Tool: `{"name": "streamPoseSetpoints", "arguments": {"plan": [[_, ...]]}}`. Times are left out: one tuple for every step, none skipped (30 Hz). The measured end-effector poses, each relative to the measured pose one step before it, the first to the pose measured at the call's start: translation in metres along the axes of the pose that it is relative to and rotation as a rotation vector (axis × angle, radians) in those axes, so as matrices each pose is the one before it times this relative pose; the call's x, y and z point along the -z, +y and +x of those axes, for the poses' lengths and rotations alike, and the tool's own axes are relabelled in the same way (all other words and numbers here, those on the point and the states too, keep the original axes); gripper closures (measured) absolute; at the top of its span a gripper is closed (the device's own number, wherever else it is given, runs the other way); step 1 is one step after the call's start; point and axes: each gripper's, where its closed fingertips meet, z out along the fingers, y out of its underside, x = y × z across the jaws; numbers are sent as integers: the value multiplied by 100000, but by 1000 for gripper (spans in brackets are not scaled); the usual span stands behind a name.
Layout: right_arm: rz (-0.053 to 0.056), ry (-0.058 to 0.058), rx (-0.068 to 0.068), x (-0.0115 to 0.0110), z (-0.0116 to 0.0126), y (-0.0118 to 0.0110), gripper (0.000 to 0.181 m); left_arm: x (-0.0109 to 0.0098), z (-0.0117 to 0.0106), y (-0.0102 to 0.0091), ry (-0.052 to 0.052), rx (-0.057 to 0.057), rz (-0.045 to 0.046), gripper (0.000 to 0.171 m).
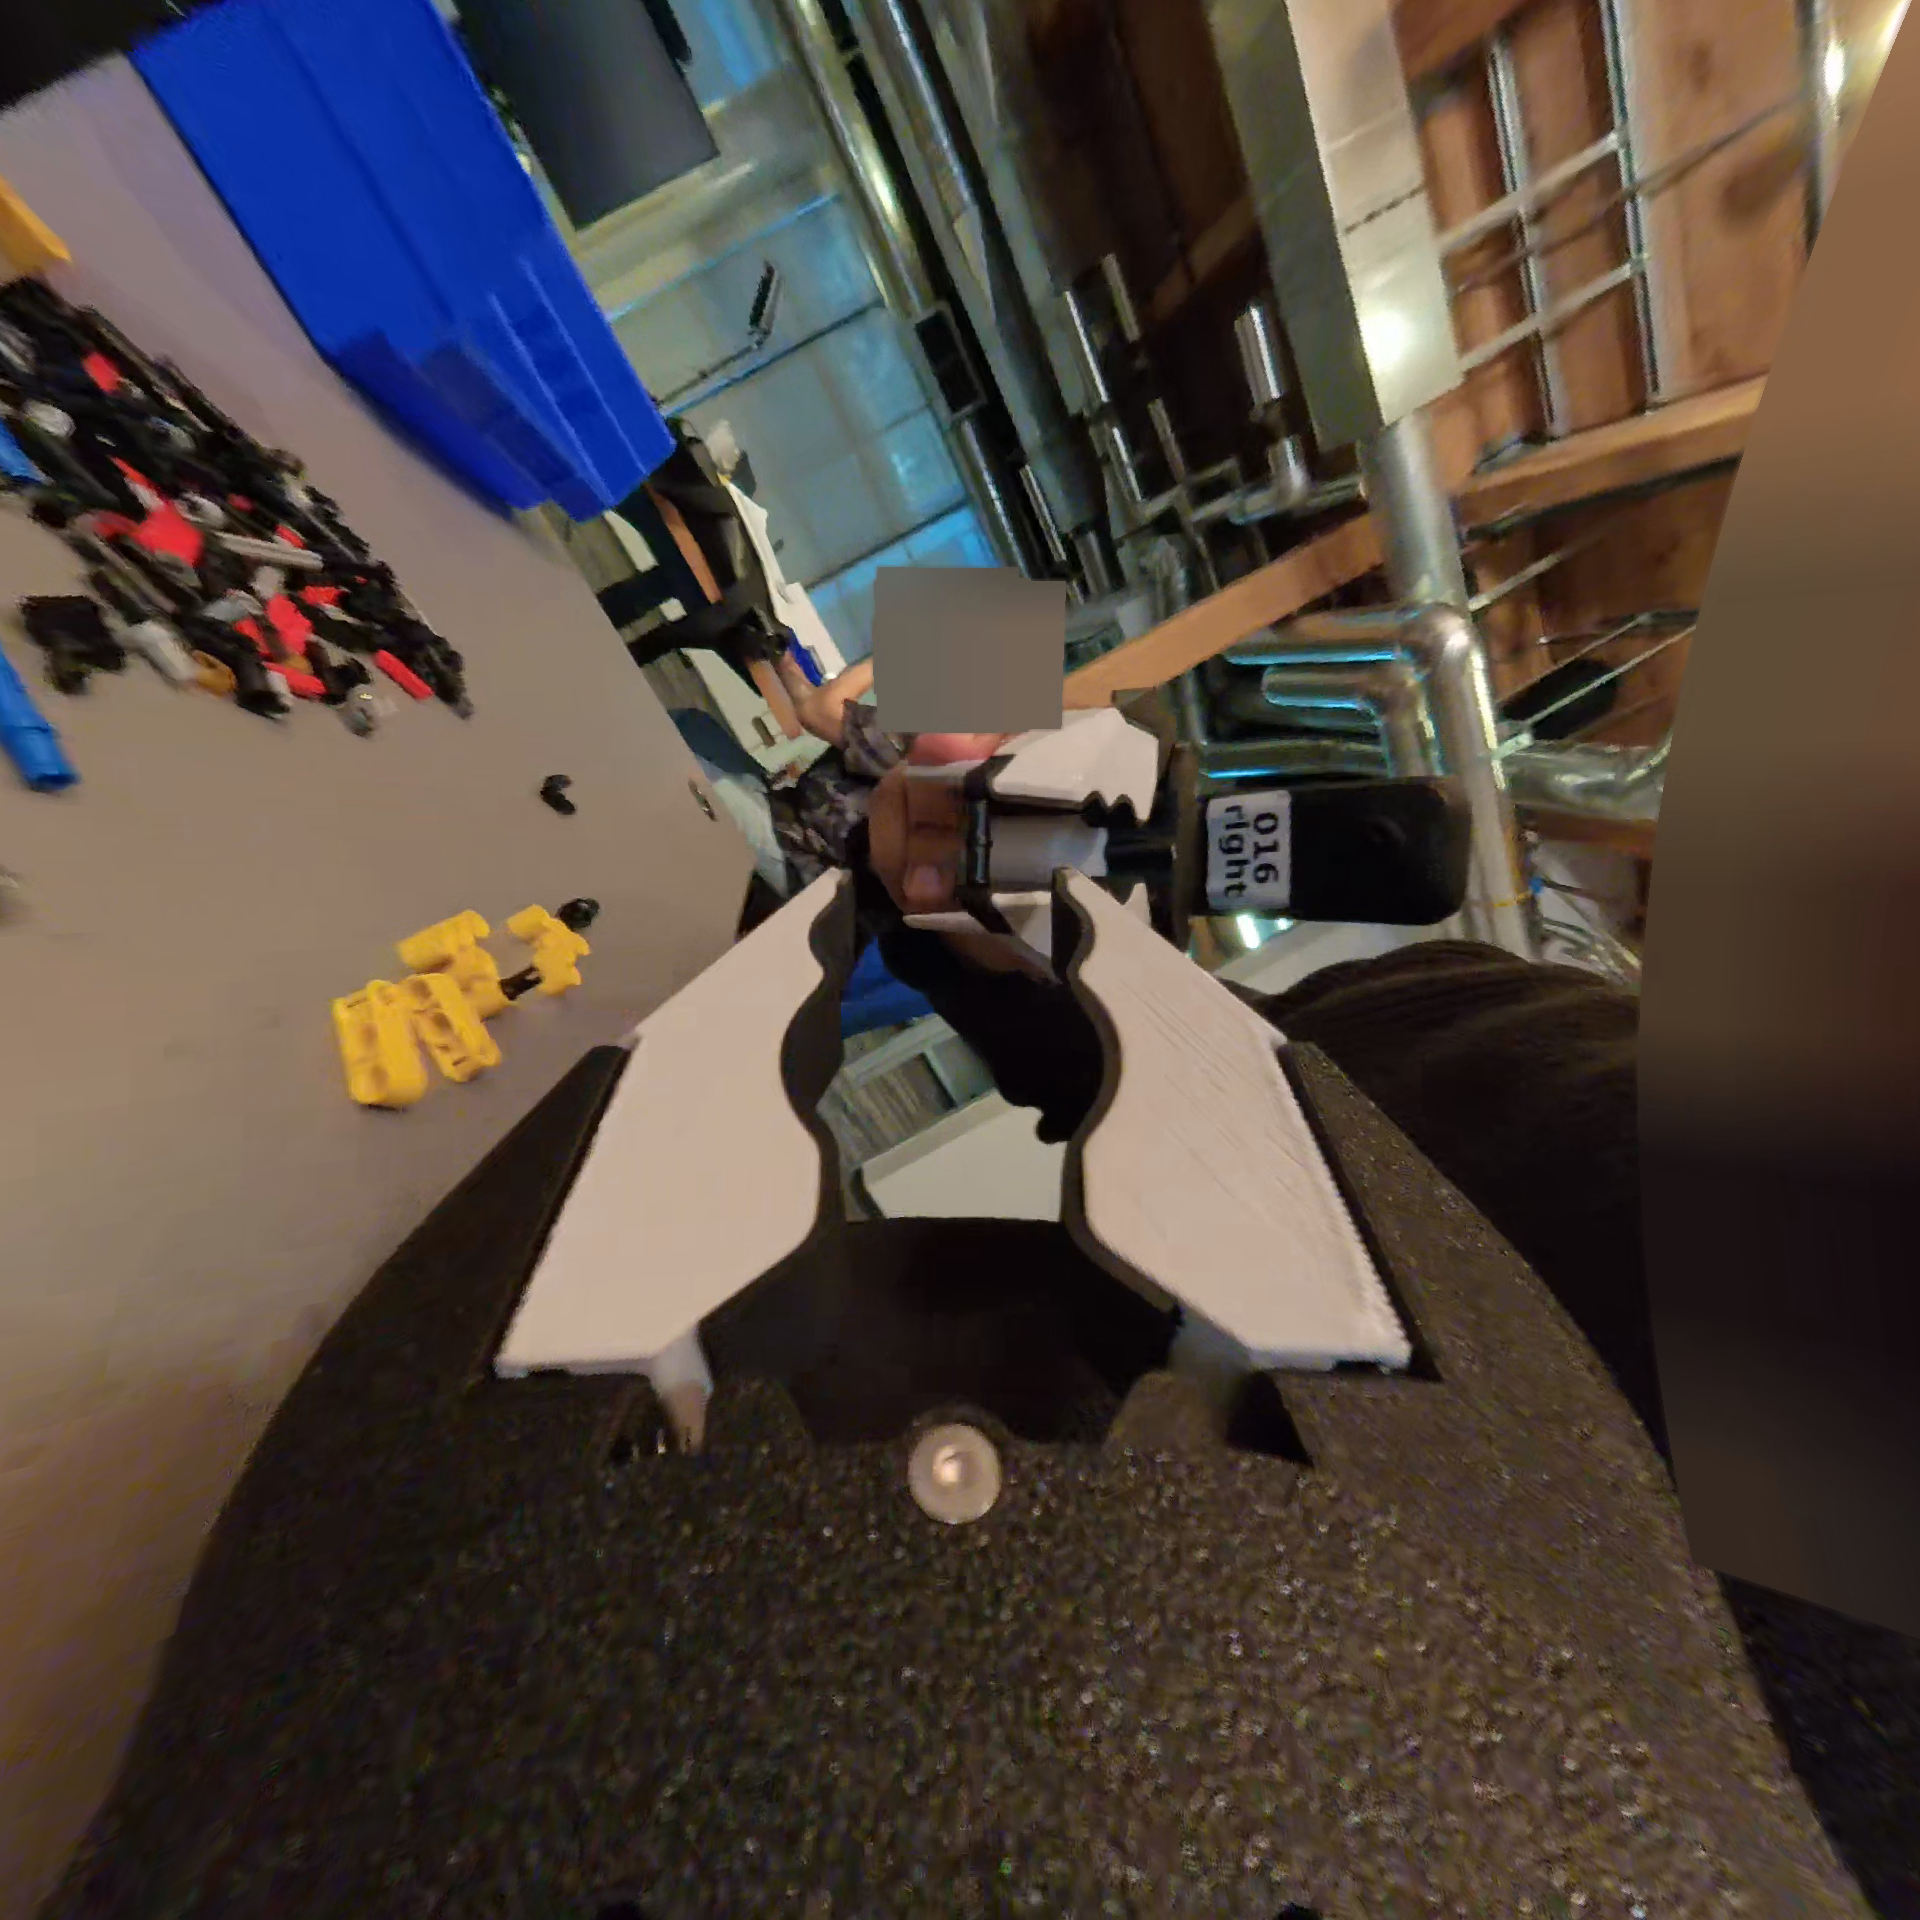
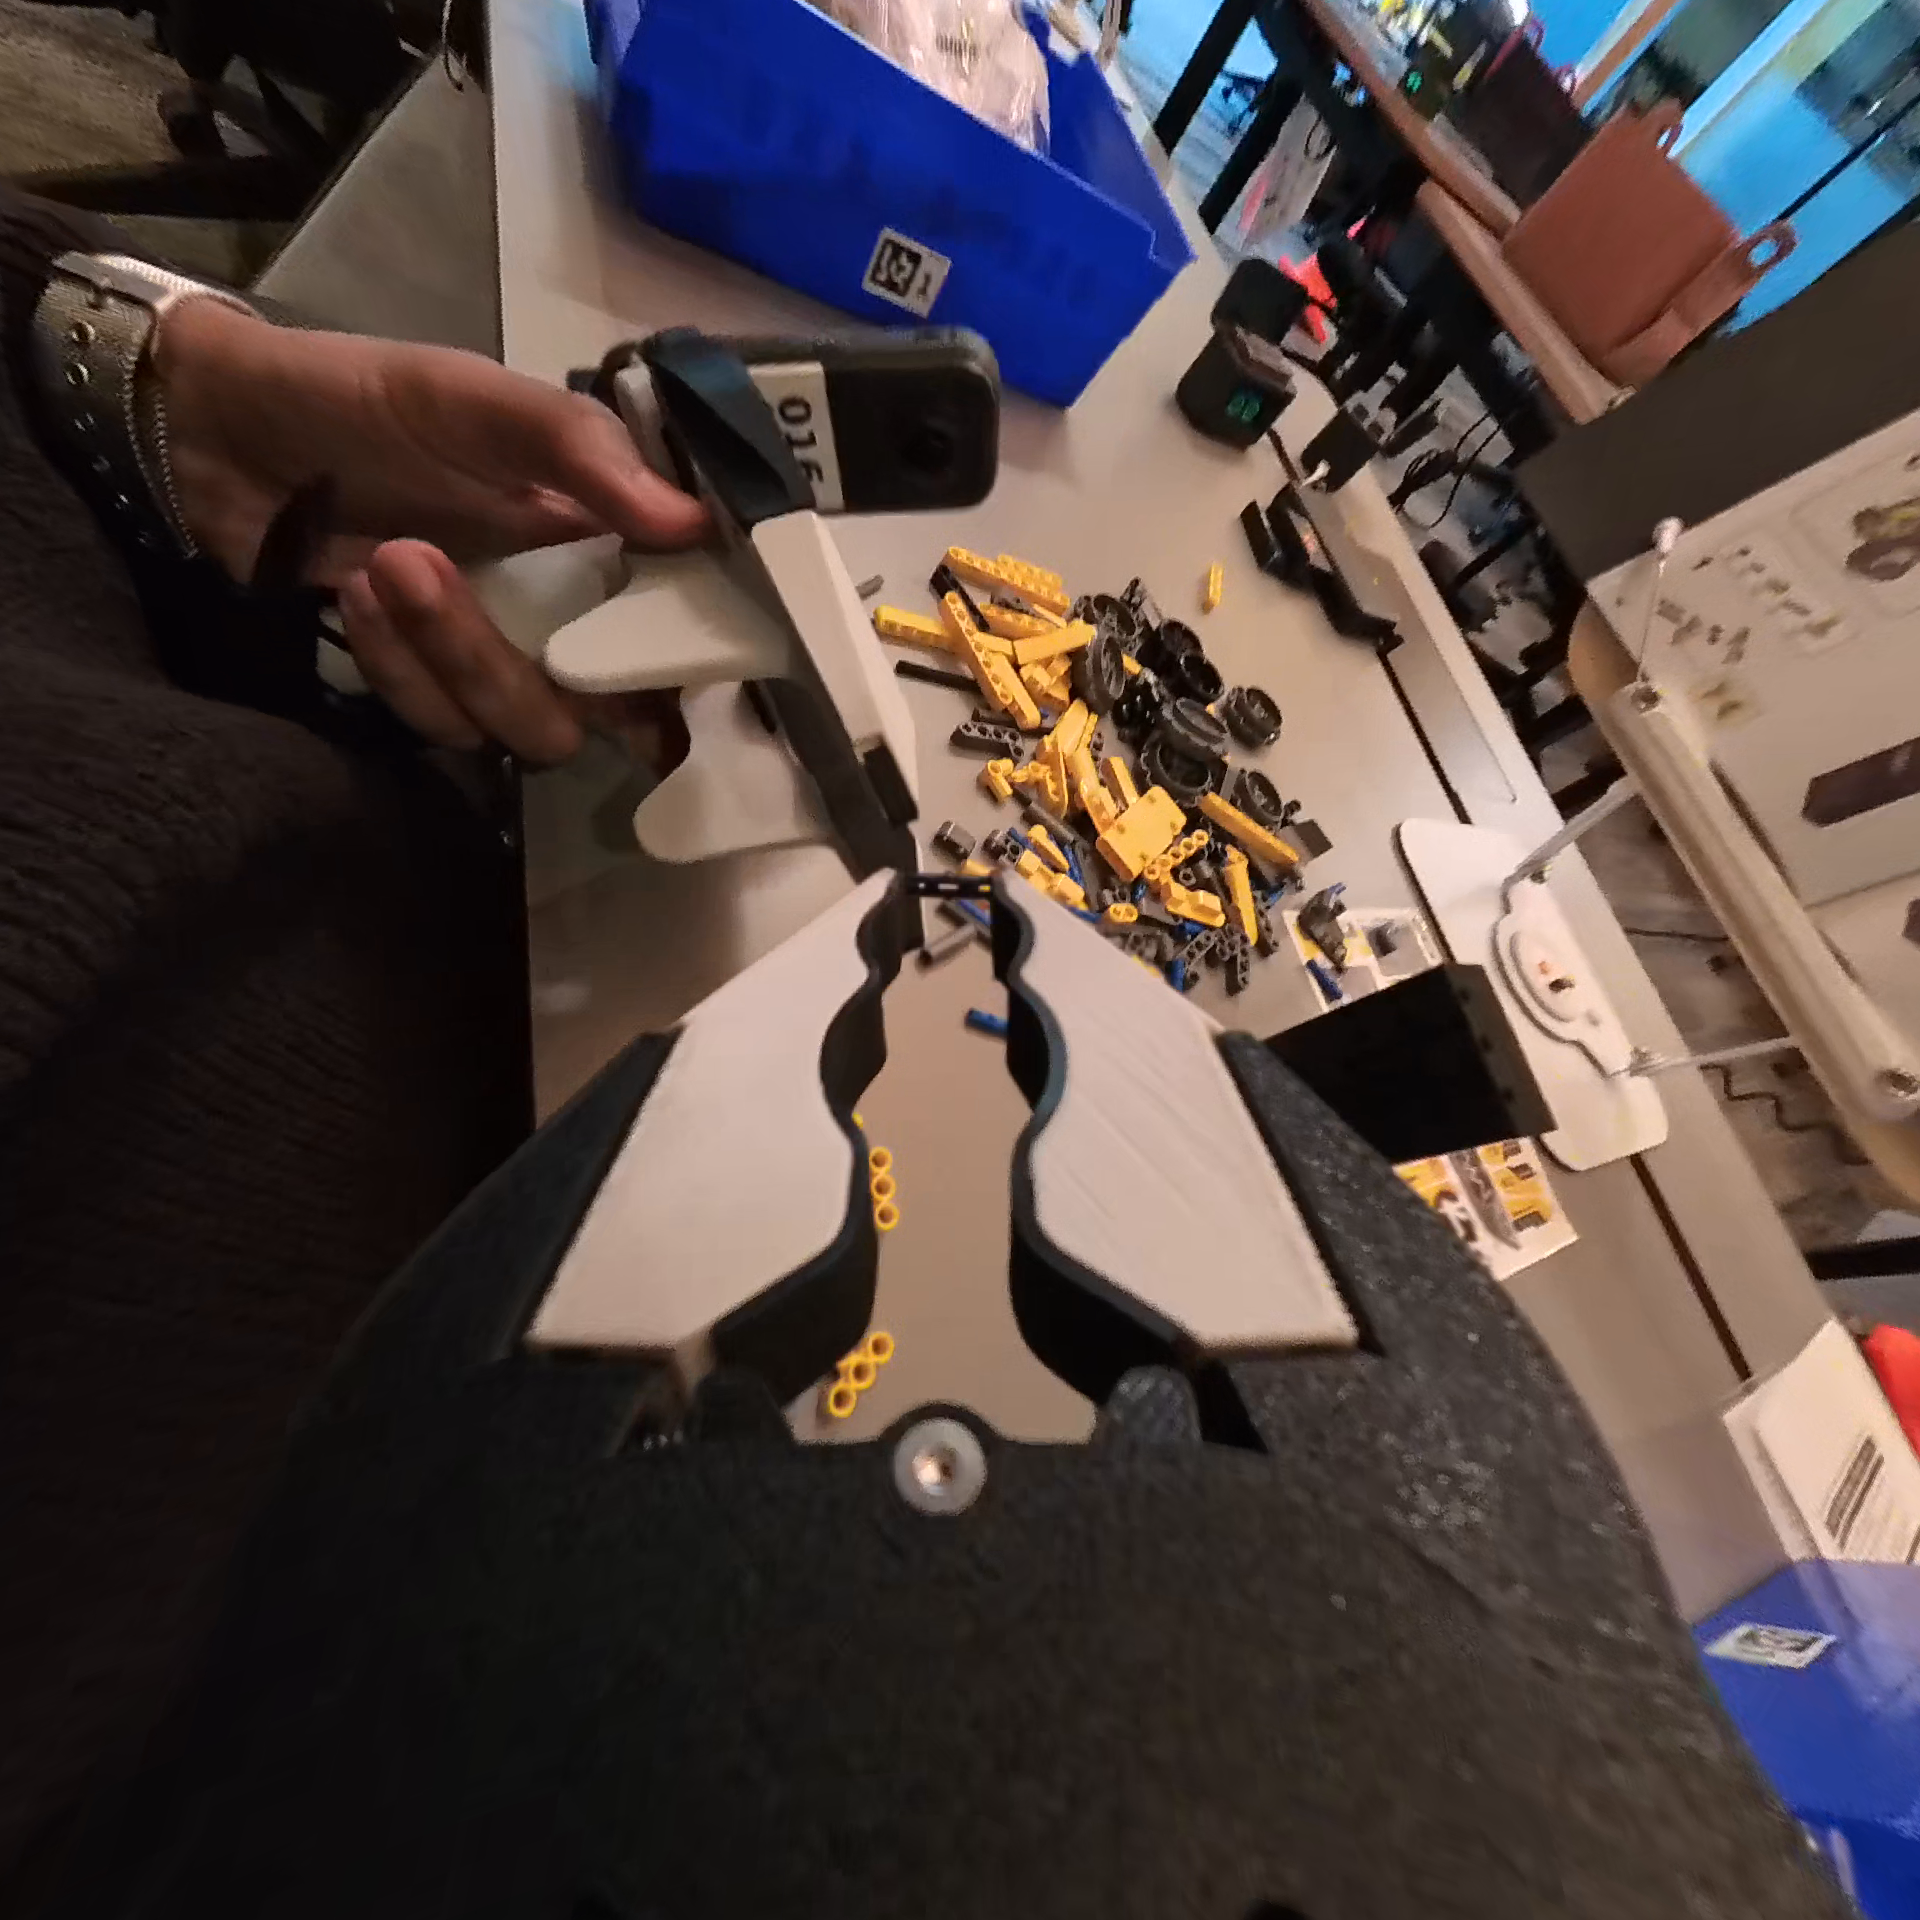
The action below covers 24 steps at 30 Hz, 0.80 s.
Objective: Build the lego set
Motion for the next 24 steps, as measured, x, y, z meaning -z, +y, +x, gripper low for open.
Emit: {"name": "streamPoseSetpoints", "arguments": {"plan": [[964,-24,582,5,-125,-199,165,-178,249,35,1895,1709,79,135],[526,137,531,-9,-81,-95,165,-99,126,27,1320,1265,125,137],[572,701,659,21,-1,-90,165,-36,-6,76,510,584,-285,144],[548,248,579,34,-57,-61,165,0,-67,74,12,268,-332,149],[280,-1,346,43,-73,-32,165,29,35,35,528,574,-15,152],[-162,412,197,19,-15,47,165,53,255,-44,1905,629,291,160],[-300,485,11,6,1,67,165,67,237,-78,1650,686,411,167],[146,270,-167,44,-35,-8,165,36,28,23,472,207,-361,167],[348,-97,-311,71,-76,-54,165,-1,77,118,751,2,-896,167],[60,-309,-644,61,-87,-14,165,2,28,103,110,-525,-726,167],[-419,-436,-1065,52,-78,81,165,24,-68,56,-828,-988,-489,167],[-790,-695,-1810,54,-58,176,165,87,-89,-43,-1230,-1438,-53,167],[-1063,-1468,-3088,57,-92,258,165,148,-97,-90,-1449,-1976,86,167],[-1771,-2414,-5173,25,-136,406,165,180,-153,-89,-2124,-2596,-139,167],[-2874,-3054,-8281,-67,-58,600,165,200,-148,-94,-2295,-3607,-87,167],[-3064,-4742,-11690,-126,-88,637,164,209,-159,-79,-2689,-4252,-346,167],[-2123,-7417,-14188,-104,-258,450,157,185,-171,3,-2874,-4828,-777,167],[-737,-8697,-15573,-57,-278,190,150,156,-136,52,-2773,-5097,-995,168],[911,-8870,-16219,-9,-229,-71,143,113,-121,80,-2751,-5317,-1054,168],[2688,-9174,-15580,50,-247,-365,142,96,-144,134,-3059,-5978,-1205,168],[4520,-8893,-13472,148,-289,-610,142,58,-133,170,-3219,-6539,-1403,168],[4653,-6915,-11078,141,-144,-600,142,22,-161,218,-3523,-6688,-1765,168],[2393,-4402,-8254,40,88,-268,142,15,-108,173,-3423,-6689,-1508,168],[-431,-1942,-4910,-87,236,161,142,-10,78,151,-2339,-6347,-1296,168]]}}
